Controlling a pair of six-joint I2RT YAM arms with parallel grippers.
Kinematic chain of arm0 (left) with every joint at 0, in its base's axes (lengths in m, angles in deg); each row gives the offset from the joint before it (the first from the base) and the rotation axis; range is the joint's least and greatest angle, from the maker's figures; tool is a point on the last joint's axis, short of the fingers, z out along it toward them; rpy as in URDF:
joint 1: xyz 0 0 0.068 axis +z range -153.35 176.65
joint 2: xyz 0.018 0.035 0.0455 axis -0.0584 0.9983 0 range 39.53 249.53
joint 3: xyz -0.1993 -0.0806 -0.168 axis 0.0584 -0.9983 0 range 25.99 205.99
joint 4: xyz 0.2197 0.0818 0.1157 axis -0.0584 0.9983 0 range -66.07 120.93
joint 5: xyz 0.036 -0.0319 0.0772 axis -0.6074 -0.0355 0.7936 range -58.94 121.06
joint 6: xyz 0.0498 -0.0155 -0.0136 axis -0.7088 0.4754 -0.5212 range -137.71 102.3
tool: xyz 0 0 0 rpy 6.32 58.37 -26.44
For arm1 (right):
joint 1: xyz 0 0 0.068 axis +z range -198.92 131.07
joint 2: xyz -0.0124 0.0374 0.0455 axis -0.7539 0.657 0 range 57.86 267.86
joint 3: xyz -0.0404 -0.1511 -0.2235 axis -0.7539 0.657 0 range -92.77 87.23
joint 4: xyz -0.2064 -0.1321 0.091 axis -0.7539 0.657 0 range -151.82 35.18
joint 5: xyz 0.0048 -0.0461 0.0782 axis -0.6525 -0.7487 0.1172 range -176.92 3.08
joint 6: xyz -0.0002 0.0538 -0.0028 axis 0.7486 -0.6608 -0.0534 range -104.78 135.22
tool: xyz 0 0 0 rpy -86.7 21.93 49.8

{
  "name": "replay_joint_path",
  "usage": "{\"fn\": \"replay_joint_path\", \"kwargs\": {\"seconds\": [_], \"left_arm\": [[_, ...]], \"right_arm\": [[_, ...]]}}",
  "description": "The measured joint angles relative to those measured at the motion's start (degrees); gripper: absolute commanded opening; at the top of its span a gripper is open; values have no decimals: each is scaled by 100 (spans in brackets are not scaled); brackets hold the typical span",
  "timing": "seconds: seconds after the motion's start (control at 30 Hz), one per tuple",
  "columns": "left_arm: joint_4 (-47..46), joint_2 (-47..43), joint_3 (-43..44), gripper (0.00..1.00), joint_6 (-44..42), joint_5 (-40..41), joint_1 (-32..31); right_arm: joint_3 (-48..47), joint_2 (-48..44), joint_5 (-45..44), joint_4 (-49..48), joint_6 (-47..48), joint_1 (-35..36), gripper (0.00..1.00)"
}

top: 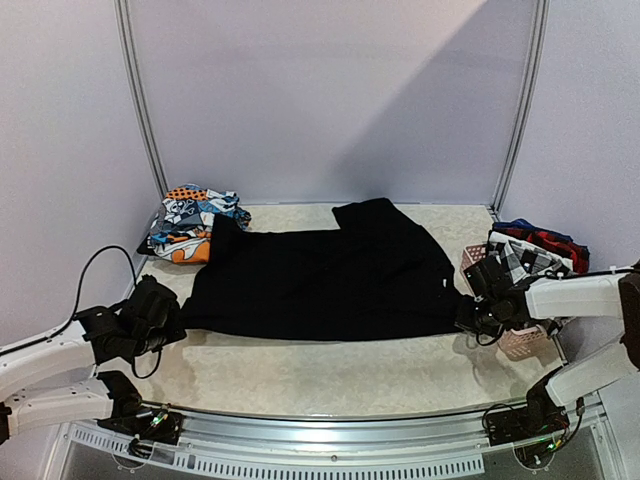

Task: Fold and stack the mixed laundry pile
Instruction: Move the 1/3-folded T-shirt to the center of the board.

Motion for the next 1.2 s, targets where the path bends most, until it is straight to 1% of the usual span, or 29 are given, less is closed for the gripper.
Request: {"fn": "replay_joint_path", "kwargs": {"seconds": [0.1, 0.27, 0.33, 0.57, 0.73, 0.8, 0.87, 0.9, 0.97, 1.03, 1.13, 1.17, 1.2], "left_arm": [[398, -422, 144, 0, -31, -85, 2], [1001, -1272, 498, 0, -33, -234, 2], [1191, -1473, 603, 0, -33, -313, 2], [1631, -1543, 645, 0, 2, -798, 7], [1742, -1718, 645, 0, 164, -1161, 7], [1781, -1862, 643, 0, 254, -1266, 7], [1810, -1982, 643, 1, 343, -1327, 7], [1829, -2044, 640, 5, 382, -1344, 7], [1856, -2151, 640, 18, 426, -1360, 7], [1888, -2229, 632, 42, 468, -1364, 7], [1937, -2328, 588, 68, 501, -1357, 11], [1943, -2347, 568, 74, 529, -1351, 11], [1954, -2369, 555, 80, 533, -1346, 11]], "right_arm": [[0, -474, 127, 442, -2, 0, 0], [0, -1637, 348, 1165, -35, 0, 0], [0, -2131, 426, 1458, -55, 2, 0], [0, -3329, 568, 2577, -170, 131, 0], [24, -4199, 599, 3340, -323, 210, 0], [24, -4459, 616, 3550, -389, 216, 0], [24, -4533, 627, 3681, -448, 219, 0], [26, -4531, 632, 3742, -485, 225, 1], [33, -4546, 627, 3807, -553, 232, 17], [35, -4588, 601, 3873, -619, 238, 39], [33, -4734, 483, 4030, -723, 251, 54], [28, -4824, 452, 4085, -737, 251, 58], [24, -4903, 437, 4127, -800, 251, 60]]}}
